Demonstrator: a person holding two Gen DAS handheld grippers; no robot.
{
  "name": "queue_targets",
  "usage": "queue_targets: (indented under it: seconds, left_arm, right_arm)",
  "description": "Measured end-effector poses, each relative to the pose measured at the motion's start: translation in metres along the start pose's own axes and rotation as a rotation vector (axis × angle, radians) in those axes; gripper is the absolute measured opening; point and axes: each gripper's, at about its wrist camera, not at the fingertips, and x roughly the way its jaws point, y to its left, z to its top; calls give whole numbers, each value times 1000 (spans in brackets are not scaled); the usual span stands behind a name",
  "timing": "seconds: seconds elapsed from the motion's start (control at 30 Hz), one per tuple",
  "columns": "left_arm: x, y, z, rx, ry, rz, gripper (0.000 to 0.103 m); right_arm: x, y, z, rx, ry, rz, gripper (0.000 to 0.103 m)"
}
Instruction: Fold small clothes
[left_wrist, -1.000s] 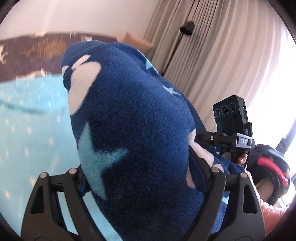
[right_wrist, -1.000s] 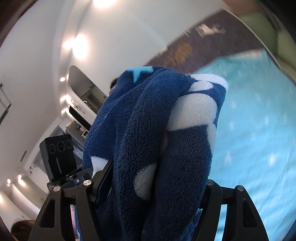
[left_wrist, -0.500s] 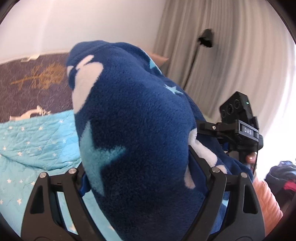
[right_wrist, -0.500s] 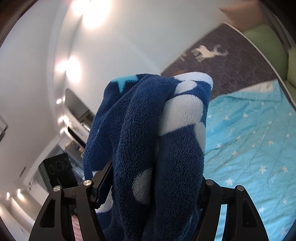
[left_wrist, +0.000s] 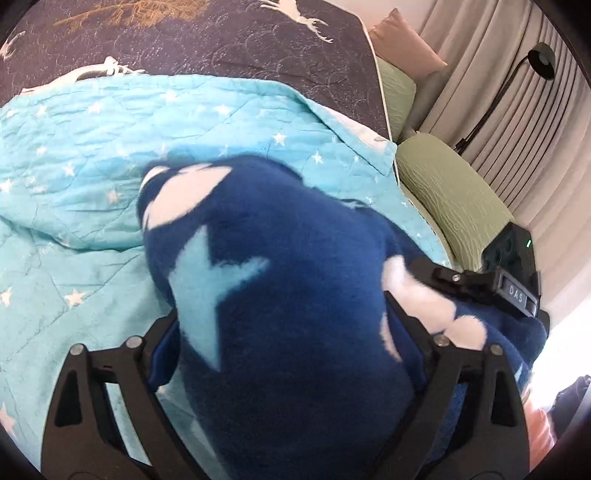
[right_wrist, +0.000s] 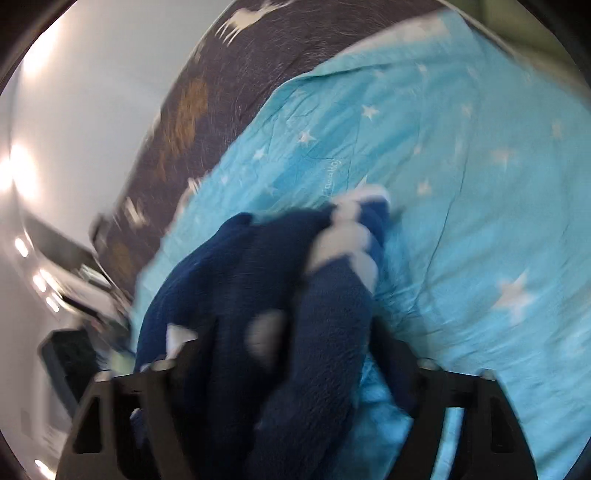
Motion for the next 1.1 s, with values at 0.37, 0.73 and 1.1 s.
queue_targets:
  seconds: [0.37,0.73,1.1]
  left_arm:
    - [-35,-12,-9,115,-61,136,96]
    - [-195,-87,-77,308,-187,232,96]
    - [-362,-142,-172,231,-379,238,102]
  right_arm:
    - [-83,24,-37,-36,-79,-134,91]
    - [-215,115,-156,-333,-159,-389,90]
    - [-311,244,-290,-555,-385,-476,91]
